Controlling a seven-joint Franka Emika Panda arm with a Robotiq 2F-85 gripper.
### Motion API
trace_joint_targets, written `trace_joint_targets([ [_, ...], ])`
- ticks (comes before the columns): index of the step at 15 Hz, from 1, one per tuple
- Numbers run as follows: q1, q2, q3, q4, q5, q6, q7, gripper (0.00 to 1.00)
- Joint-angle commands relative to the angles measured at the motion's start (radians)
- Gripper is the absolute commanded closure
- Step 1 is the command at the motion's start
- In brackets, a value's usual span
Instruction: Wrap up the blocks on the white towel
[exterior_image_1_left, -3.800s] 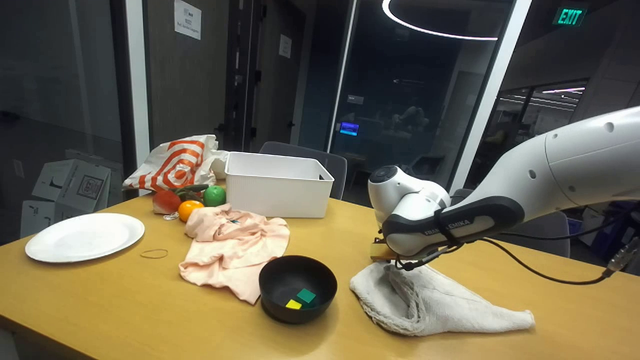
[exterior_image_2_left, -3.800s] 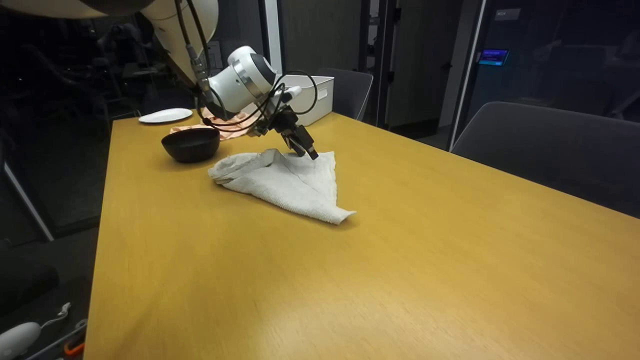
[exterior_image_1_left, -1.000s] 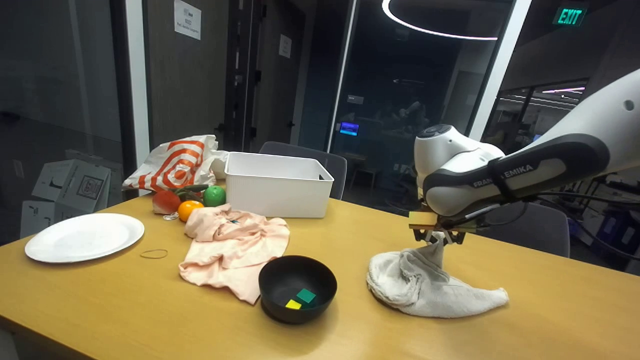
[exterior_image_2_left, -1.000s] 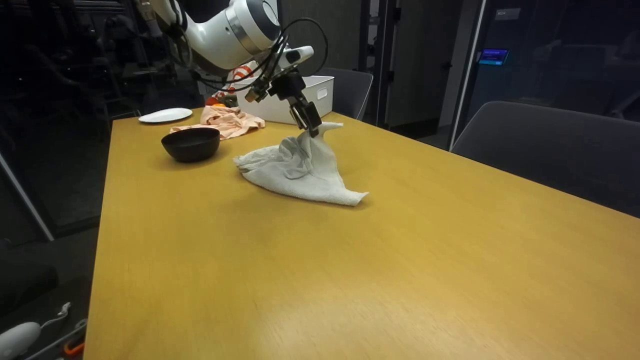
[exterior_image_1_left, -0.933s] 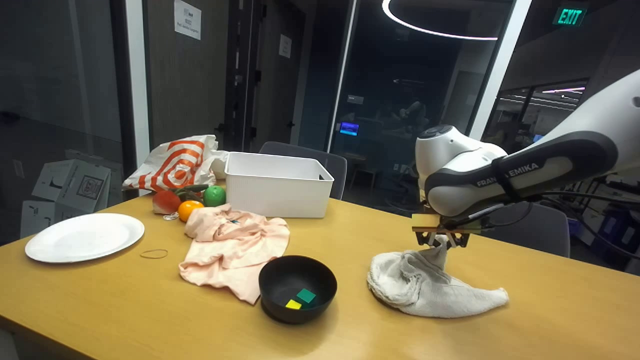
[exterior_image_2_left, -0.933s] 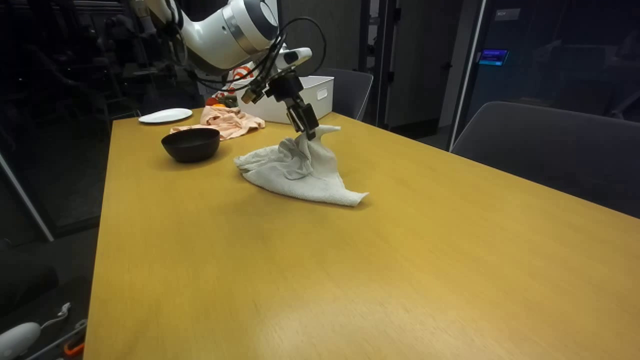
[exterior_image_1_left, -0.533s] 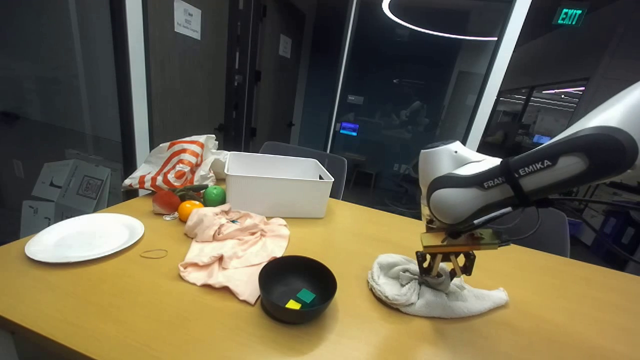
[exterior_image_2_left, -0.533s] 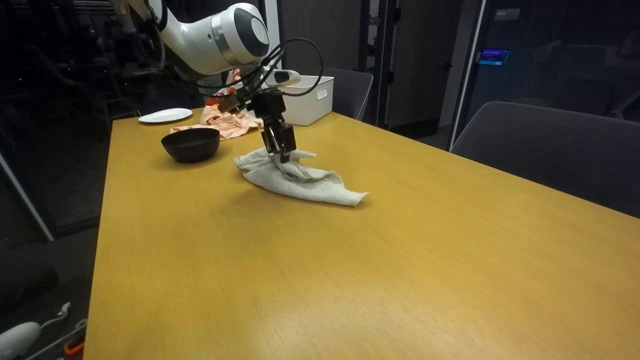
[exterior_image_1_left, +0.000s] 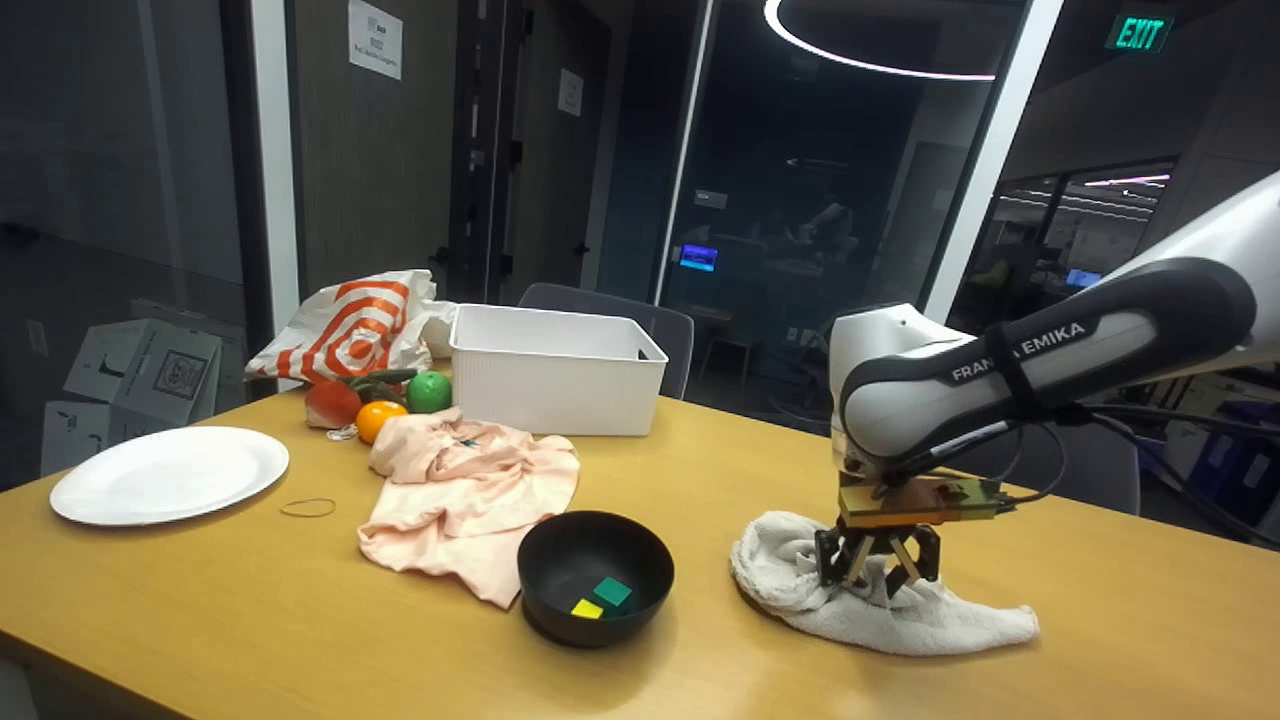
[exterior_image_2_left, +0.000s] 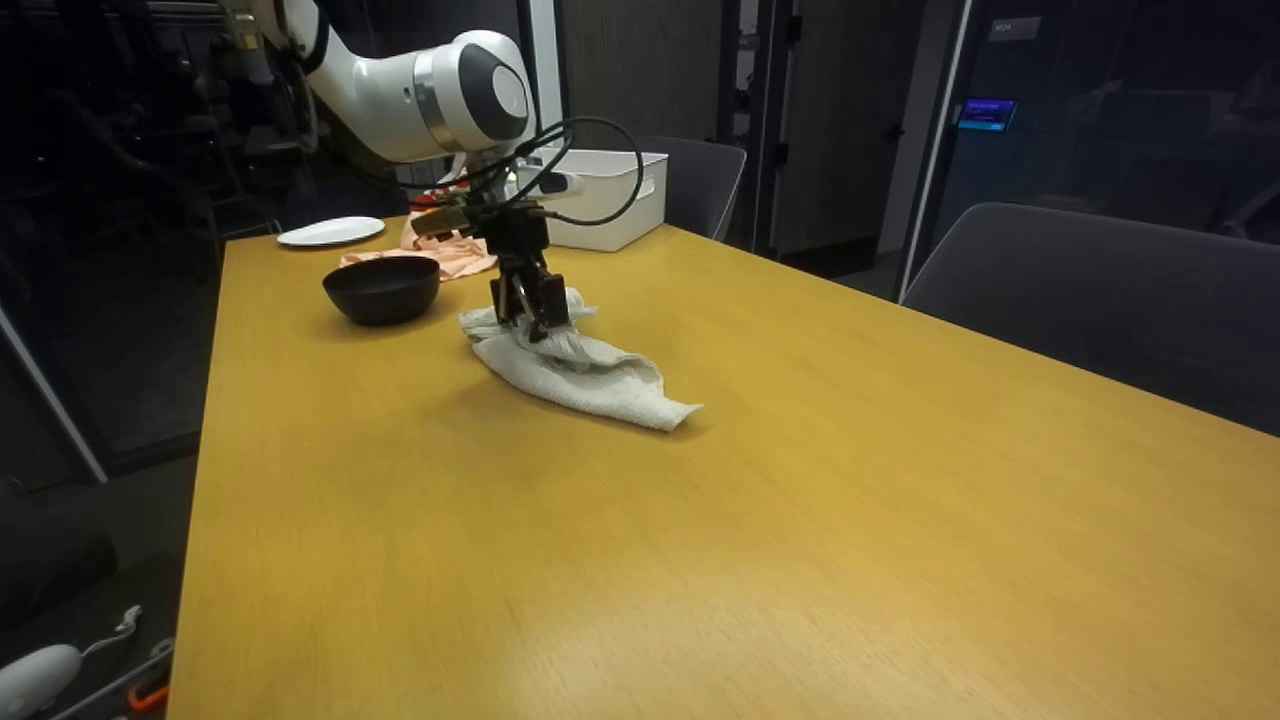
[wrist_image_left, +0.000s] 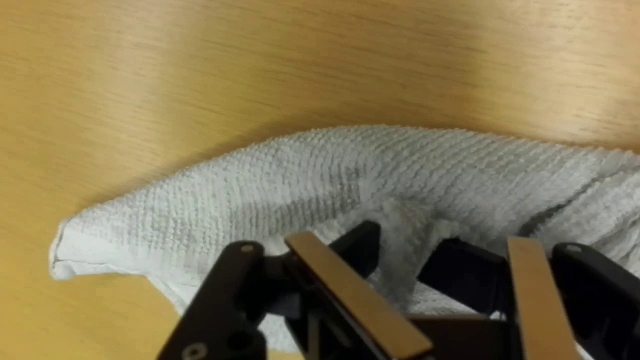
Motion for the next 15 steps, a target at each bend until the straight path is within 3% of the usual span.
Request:
trace_joint_targets([
  [1, 0.046, -0.056, -0.062, -0.02, -0.136, -0.039, 0.14, 0.45],
  [4, 0.019, -0.092, -0.062, -0.022, -0.151, -0.124, 0.174, 0.2],
  [7, 0.0, -0.103, -0.071, -0.026, -0.166, -0.168, 0.212, 0.01],
  [15, -0.039, 0.025, -0.11, -0.007, -0.158, -0.106, 0.628, 0.0],
])
